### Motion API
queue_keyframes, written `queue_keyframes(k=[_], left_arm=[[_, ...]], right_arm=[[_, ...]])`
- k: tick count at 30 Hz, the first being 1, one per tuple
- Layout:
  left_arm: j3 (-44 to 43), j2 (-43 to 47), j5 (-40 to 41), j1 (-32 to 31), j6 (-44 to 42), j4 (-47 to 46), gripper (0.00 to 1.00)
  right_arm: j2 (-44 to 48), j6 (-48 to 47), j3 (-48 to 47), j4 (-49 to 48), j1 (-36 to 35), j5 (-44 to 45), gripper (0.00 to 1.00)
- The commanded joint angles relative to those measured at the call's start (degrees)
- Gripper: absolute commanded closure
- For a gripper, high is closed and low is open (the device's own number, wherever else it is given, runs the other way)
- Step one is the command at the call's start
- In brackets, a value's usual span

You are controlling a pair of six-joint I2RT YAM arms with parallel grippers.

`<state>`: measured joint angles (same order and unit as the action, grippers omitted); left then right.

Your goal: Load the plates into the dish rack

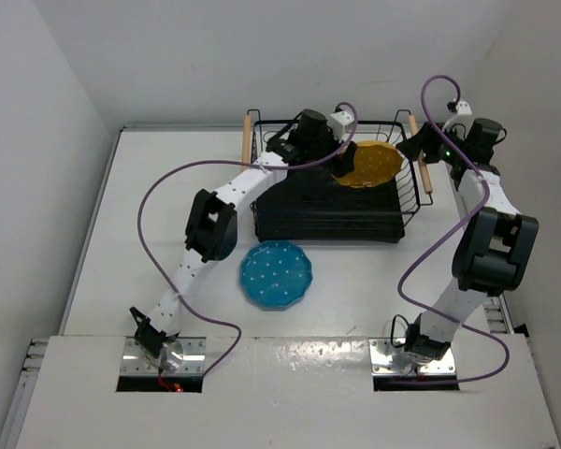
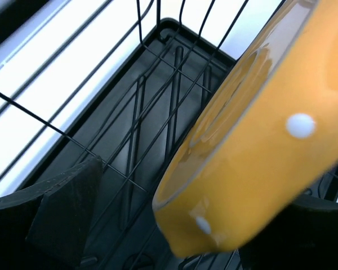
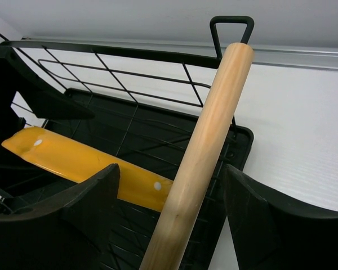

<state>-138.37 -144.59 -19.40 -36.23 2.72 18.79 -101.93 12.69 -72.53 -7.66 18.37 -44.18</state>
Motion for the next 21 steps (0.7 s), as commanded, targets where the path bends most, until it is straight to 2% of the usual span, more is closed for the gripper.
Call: queue_keyframes(k=[1,4,10,16,18,19,21], left_arm=[[-0.06,5.81,-2.57,0.98,-1.40,-0.94,0.09],[-0.06,6.34,-4.24,0.98,-1.93,-0.33,0.08],[-0.06,6.87,-7.05,0.98,-1.93,0.73,0.00],[-0.06,8.10,-7.58,0.98,-4.74,1.25,0.00],[-0.06,8.62,-7.58,0.98,-5.88,1.87,0.00],[-0.06,8.63,-7.58,1.51,-6.67,2.39,0.00],[-0.06,9.16,-7.58,1.51,-7.37,2.40,0.00]], right_arm=[[2.00,1.19,-0.33,-0.25,-0.88,-4.33,0.27],[2.17,2.86,-0.94,-1.38,-0.88,-4.59,0.22],[2.70,5.24,-1.12,-4.55,-0.70,-5.21,0.21],[3.14,6.74,-1.38,-6.05,-0.70,-4.86,0.15],[3.05,6.91,-1.47,-6.14,-0.71,-4.60,0.09],[2.97,7.26,-1.47,-6.05,-0.70,-4.16,0.02],[3.05,7.18,-1.65,-6.31,-0.71,-3.98,0.00]])
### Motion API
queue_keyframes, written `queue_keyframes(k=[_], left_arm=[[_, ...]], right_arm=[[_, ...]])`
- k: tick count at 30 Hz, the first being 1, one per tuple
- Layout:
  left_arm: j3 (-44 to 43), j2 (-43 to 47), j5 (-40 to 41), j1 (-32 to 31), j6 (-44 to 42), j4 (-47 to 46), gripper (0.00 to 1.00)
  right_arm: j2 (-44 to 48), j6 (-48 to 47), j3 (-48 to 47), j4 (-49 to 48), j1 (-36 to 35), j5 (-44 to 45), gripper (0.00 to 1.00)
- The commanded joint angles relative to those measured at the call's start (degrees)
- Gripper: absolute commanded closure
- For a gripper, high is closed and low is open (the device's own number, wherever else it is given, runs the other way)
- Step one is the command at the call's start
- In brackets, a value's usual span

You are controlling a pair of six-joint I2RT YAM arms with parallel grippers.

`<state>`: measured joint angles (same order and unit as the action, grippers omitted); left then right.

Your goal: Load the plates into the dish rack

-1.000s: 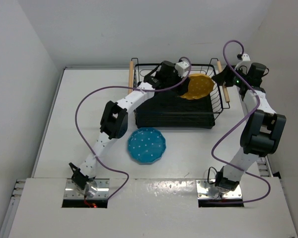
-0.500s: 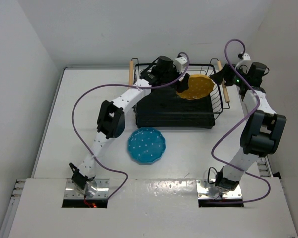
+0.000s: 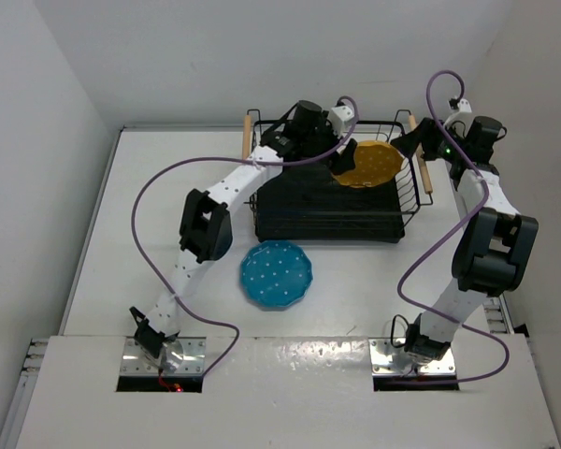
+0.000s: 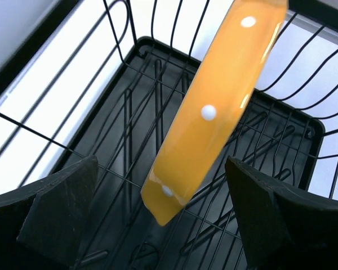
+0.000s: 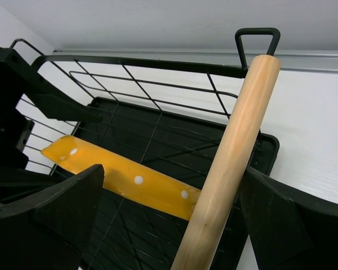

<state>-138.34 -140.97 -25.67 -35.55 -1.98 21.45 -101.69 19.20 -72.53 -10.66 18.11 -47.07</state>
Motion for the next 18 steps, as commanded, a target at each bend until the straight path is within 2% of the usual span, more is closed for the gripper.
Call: queue_keyframes(k=[1,10,18], left_arm=[[-0.08,5.53,-1.31,0.83,-3.20,0.25,0.00],[-0.08,8.07,-2.28,2.50,-3.73,0.26,0.00],[0.44,13.69,-4.74,5.13,-8.91,5.43,0.00]], right_arm=[[2.73,0.92,-1.73,-3.23,-0.44,-0.83,0.00],[2.20,3.47,-2.35,-4.19,-0.35,0.84,0.00],[3.86,4.97,-1.65,-6.13,0.52,3.64,0.00]])
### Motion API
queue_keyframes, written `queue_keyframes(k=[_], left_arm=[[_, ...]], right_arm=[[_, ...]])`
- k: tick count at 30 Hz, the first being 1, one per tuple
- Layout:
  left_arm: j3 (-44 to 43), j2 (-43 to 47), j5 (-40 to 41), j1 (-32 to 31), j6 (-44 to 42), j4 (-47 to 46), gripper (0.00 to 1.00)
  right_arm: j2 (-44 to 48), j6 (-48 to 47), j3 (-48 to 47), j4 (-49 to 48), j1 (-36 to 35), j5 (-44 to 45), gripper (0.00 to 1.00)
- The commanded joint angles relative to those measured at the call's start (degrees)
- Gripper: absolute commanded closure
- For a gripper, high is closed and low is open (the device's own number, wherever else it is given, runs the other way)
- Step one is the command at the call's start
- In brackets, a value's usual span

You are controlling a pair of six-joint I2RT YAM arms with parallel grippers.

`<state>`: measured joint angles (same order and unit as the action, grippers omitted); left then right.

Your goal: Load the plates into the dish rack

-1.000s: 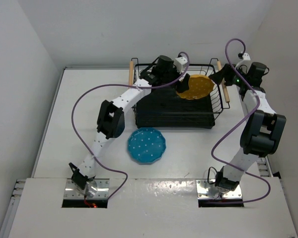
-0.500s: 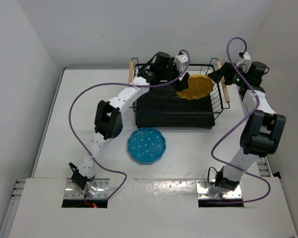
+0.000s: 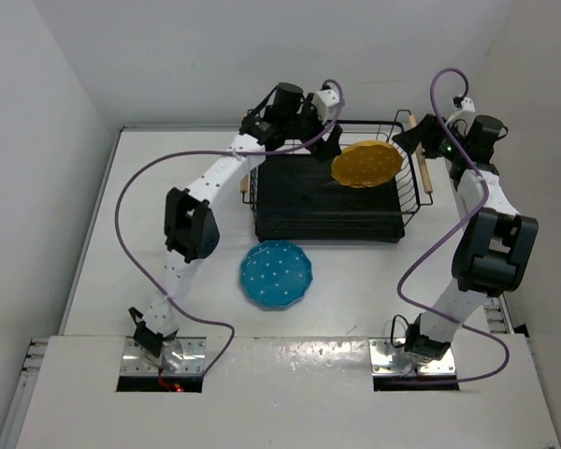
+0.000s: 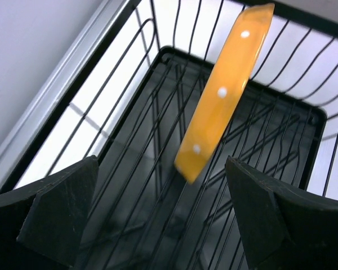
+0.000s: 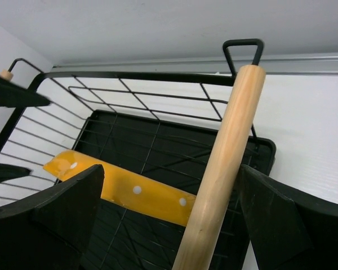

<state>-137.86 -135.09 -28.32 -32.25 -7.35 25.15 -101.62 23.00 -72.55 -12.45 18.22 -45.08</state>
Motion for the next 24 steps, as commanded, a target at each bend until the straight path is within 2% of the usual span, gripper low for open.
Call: queue_keyframes(k=[1,4,8,14,15,17,18,19,20,21,24], left_arm=[[0.66,9.04,-2.09,1.84,-4.85,3.75,0.00],[3.38,15.01,1.59,2.45,-9.42,6.40,0.00],[8.04,22.49,7.12,6.31,-8.74,8.33,0.02],[16.21,32.31,17.85,13.16,-3.02,10.62,0.02],[17.79,33.82,18.47,14.48,-1.80,10.63,0.02],[23.15,38.38,18.47,18.25,-1.17,11.85,0.02],[25.25,40.06,18.47,19.58,-0.39,11.86,0.02],[29.80,41.82,18.47,20.81,0.14,11.86,0.02],[32.19,43.40,18.47,22.83,0.15,11.86,0.03],[34.48,46.55,18.47,23.63,0.15,11.86,0.03],[43.36,52.35,18.47,24.87,-1.43,11.86,0.04]], right_arm=[[4.50,1.17,-1.45,-4.25,0.50,3.05,0.00],[6.17,1.25,-1.10,-2.85,0.41,7.80,0.00],[10.11,-1.36,-2.59,3.73,-0.55,15.27,0.00],[16.18,-13.84,-12.68,24.47,-6.96,39.43,0.00],[18.02,-14.82,-12.96,27.79,-10.19,44.15,0.00],[23.27,-20.42,-11.22,28.27,-14.67,52.17,0.00],[24.71,-24.81,-10.16,27.57,-17.75,59.07,0.00],[25.94,-26.94,-7.02,26.61,-20.39,61.06,0.00],[28.13,-32.96,-6.29,26.16,-24.59,62.82,0.00],[28.93,-34.68,-5.94,26.59,-26.55,67.36,0.00],[29.90,-34.71,-7.60,31.77,-30.78,66.98,0.00]])
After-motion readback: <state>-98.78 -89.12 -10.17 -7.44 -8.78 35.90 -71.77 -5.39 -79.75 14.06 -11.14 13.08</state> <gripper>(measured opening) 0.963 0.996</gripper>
